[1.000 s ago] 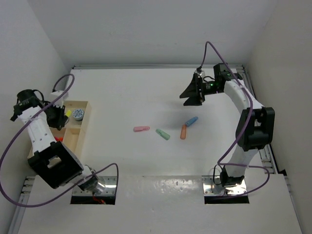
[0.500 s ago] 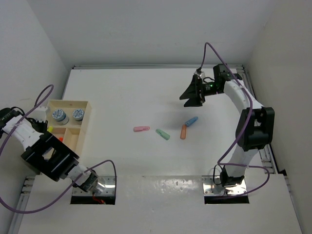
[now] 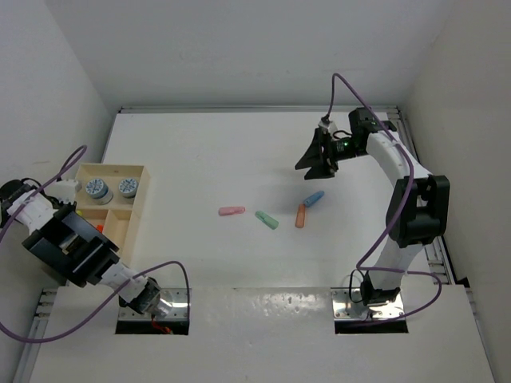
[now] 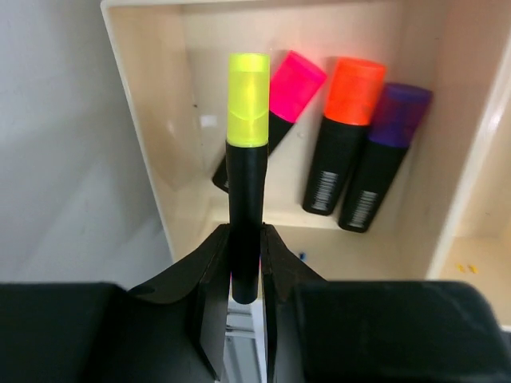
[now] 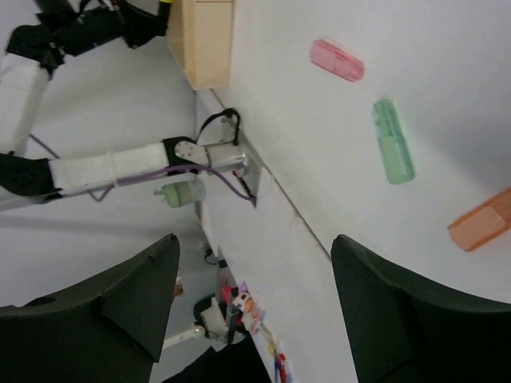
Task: Sort the stationery into containers
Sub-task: Place the pen in the storage box, then pick up the pen from the center of the board, then place the pen in the storage box, then pick up the pen from the center of the board, then place the pen in the storage box.
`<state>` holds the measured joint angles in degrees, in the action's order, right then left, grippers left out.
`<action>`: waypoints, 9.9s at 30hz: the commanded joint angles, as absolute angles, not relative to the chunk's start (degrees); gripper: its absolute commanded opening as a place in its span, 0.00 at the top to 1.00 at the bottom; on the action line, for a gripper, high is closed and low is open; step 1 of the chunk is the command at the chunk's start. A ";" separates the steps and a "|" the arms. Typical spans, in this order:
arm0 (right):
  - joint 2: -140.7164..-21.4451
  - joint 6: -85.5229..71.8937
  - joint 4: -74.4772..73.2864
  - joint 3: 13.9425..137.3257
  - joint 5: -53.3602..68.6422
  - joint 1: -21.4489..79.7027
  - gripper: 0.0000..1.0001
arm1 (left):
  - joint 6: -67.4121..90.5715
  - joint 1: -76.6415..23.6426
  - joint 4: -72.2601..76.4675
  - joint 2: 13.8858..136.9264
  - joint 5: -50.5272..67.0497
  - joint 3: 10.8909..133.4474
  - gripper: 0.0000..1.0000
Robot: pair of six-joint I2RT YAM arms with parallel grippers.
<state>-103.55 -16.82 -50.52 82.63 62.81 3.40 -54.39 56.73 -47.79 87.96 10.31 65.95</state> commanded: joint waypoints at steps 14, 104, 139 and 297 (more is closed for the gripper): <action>-98.53 -0.97 -58.27 83.15 37.10 2.37 0.28 | -62.85 56.70 -53.17 82.56 25.80 72.68 0.28; -103.90 -45.43 -26.47 94.15 27.07 20.65 1.00 | 11.34 -18.45 -22.33 86.03 42.63 82.25 0.14; -91.85 -39.38 -23.82 80.27 30.66 15.94 0.38 | -5.85 -0.74 -45.31 85.07 34.38 84.62 1.00; -102.57 -13.55 -42.18 77.97 18.02 23.55 0.51 | -33.99 26.86 -68.80 66.28 14.95 69.11 1.00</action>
<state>-102.63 -23.97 -37.76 79.11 20.82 21.78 -23.31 21.26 -58.24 70.37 20.69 72.34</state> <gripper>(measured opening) 0.490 0.218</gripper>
